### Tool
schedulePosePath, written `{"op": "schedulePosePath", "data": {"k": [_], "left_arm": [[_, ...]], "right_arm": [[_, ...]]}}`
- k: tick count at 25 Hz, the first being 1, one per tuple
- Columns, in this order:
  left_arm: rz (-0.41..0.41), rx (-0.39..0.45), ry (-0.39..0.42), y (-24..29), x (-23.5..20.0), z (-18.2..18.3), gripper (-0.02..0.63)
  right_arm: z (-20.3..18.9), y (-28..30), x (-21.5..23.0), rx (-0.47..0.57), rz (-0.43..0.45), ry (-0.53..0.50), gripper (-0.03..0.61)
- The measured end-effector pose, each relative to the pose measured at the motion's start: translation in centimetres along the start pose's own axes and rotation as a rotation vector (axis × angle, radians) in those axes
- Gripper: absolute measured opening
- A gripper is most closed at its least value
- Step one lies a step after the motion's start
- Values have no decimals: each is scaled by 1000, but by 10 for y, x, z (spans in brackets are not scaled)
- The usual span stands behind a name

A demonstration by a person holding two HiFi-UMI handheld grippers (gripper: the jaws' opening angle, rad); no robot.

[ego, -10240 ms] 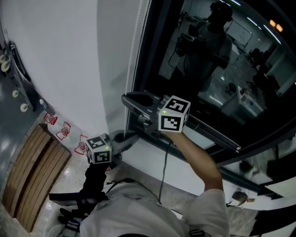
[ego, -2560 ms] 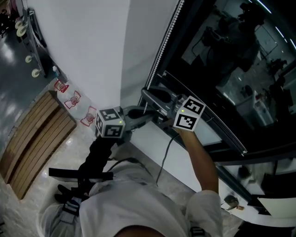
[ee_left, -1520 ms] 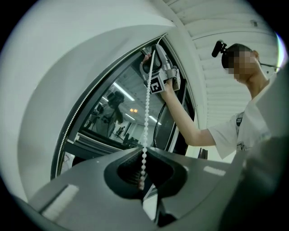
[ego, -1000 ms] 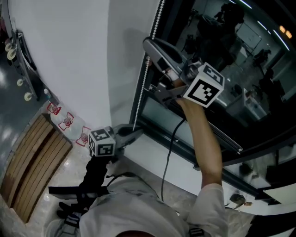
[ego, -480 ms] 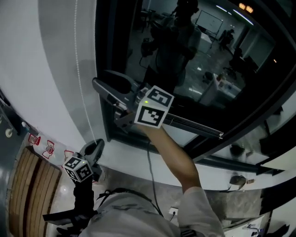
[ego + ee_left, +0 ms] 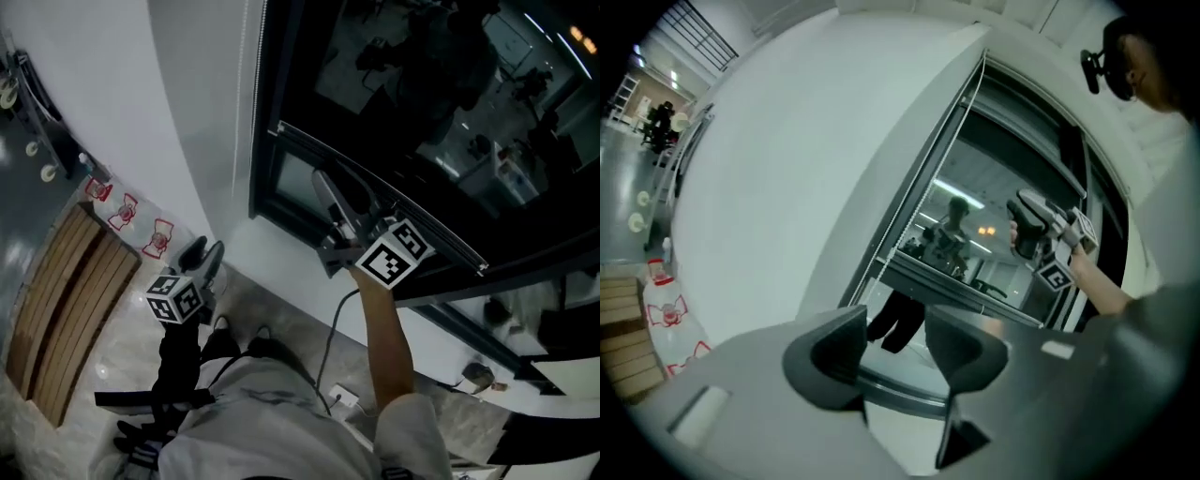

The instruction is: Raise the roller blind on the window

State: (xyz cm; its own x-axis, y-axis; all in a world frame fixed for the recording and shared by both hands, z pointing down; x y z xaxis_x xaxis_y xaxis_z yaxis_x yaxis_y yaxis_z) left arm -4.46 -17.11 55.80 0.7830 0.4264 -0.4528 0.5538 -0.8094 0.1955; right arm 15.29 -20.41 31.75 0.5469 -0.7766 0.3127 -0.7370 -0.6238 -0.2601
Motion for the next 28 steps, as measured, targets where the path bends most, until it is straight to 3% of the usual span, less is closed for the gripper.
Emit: {"op": "schedulePosePath", "data": {"k": [2, 6, 10, 13, 17, 21, 28], "left_arm": [[33, 14, -8, -10, -1, -5, 166], [31, 32, 68, -27, 14, -4, 0], [-71, 7, 164, -35, 40, -5, 0], [-153, -14, 221, -50, 59, -11, 0], [-275, -77, 290, -87, 78, -31, -2], [-350, -146, 304, -130, 80, -55, -1], [-442, -183, 307, -176, 105, -73, -2]], "right_arm": [[-16, -23, 7, -8, -70, 18, 96], [-50, -74, 12, -9, -268, 38, 59], [-78, -128, -5, 2, -495, 6, 9], [-99, -157, -33, -17, -617, -46, 2], [-137, -178, -84, -50, -723, -83, 2], [-171, -190, -144, -72, -801, -126, 0], [-187, -219, -218, -43, -872, -133, 2]]}}
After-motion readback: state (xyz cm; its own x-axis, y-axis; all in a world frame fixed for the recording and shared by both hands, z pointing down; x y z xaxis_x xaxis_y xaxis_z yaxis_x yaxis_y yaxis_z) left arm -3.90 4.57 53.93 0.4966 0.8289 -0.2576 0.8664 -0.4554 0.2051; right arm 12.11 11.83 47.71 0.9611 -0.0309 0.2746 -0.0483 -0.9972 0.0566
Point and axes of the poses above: the fingertips, and each gripper's own axes: y forward along the fingers, x to its right, z out of its top, the point moved 1 cm from there along -y, backward along the fingers, and after that the axes turned 1 degree about y, right-handed, at the moved point
